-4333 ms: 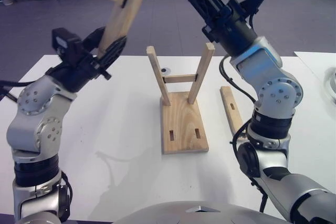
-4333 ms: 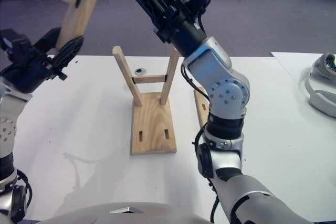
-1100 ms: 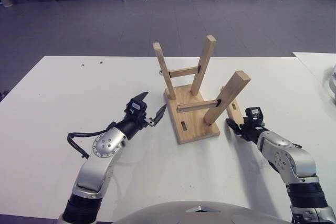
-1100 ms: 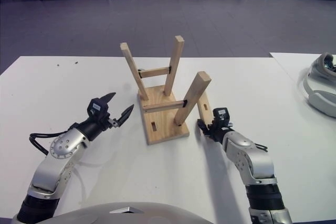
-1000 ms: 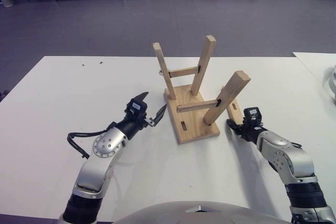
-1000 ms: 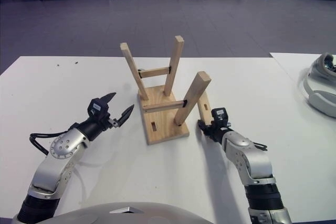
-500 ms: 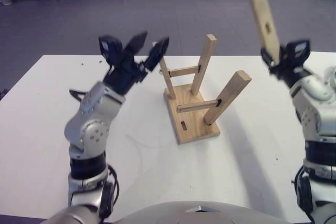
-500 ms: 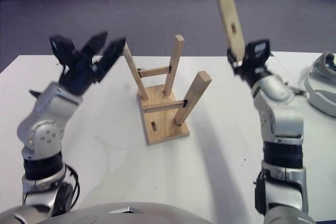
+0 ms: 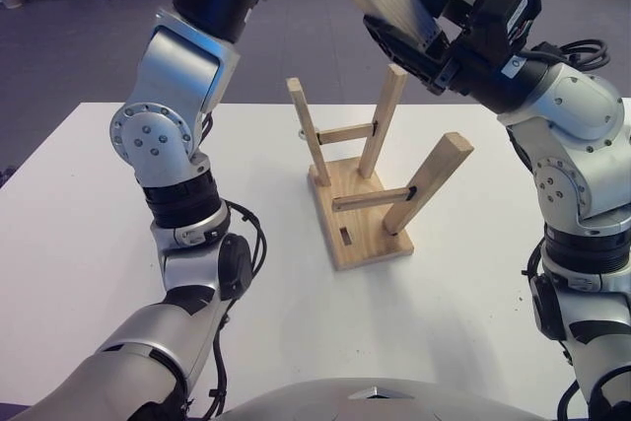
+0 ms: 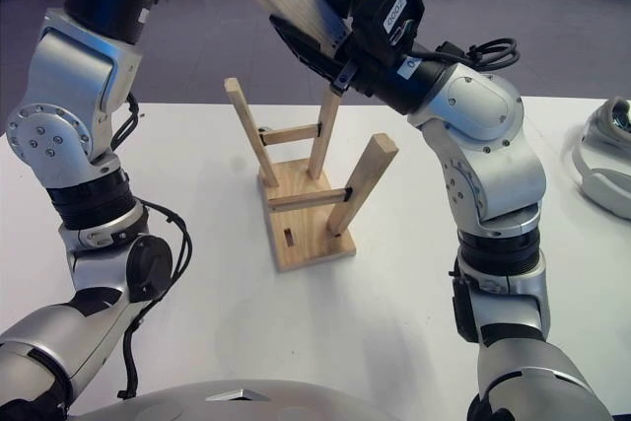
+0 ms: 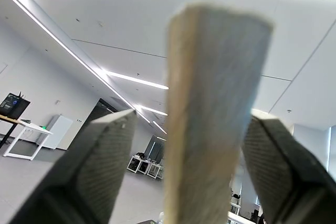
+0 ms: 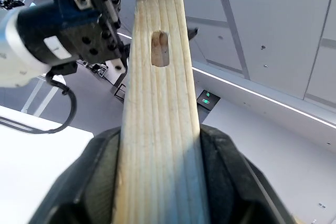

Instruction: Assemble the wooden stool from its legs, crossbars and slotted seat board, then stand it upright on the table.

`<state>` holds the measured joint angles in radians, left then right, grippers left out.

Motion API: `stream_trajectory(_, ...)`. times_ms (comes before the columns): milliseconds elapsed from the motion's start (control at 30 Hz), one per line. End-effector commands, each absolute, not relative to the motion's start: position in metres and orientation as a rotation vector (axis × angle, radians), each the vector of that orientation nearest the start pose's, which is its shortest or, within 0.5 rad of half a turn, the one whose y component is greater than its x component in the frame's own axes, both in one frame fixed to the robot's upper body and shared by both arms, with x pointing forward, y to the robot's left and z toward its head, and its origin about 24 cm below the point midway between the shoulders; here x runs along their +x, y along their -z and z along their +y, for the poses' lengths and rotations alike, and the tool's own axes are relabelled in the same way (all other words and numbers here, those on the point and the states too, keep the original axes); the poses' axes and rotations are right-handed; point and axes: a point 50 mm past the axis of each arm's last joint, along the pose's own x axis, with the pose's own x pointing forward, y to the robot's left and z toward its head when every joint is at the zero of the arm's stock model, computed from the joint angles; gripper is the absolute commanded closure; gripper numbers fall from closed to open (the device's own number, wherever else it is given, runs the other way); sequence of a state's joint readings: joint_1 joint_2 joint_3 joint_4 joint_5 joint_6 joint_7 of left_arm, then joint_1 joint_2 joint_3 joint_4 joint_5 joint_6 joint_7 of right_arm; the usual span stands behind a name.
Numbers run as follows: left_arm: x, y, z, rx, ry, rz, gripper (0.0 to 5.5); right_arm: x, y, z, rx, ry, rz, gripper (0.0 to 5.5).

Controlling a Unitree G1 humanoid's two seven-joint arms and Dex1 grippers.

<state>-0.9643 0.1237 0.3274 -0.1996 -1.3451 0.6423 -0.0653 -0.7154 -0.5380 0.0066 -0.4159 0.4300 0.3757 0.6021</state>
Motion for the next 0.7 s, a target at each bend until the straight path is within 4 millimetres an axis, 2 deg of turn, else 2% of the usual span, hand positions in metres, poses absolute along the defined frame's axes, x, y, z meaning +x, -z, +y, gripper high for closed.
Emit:
stream_trajectory(33,0.281,-0.341,0.114,-0.852,1.062,-0.521,2.78,0.261,-0.295,-0.122,-0.404,-0.906,-0.644,3.43)
stream_trajectory(300,0.284,-0.332,0.119,-0.82,1.028,-0.466,4.2,0.26,-0.303,-0.122,-0.454,-0.887,-0.67,3.43)
stream_trajectory(467,0.286,-0.329,0.119,-0.841,1.007,-0.435,4.42,0.261,-0.305,-0.123,-0.496,-0.868,-0.686,3.43)
stream_trajectory(500,0.286,-0.329,0.12,-0.844,0.995,-0.435,4.43,0.262,-0.306,-0.123,-0.496,-0.859,-0.683,3.07)
stream_trajectory(600,0.288,-0.328,0.13,-0.85,0.931,-0.455,4.48,0.264,-0.305,-0.125,-0.485,-0.849,-0.661,2.58)
stream_trajectory(667,0.286,-0.324,0.152,-0.856,0.843,-0.48,4.48,0.264,-0.311,-0.134,-0.423,-0.815,-0.66,2.14)
stream_trajectory(700,0.283,-0.317,0.168,-0.844,0.787,-0.483,4.48,0.266,-0.317,-0.145,-0.372,-0.758,-0.659,1.95)
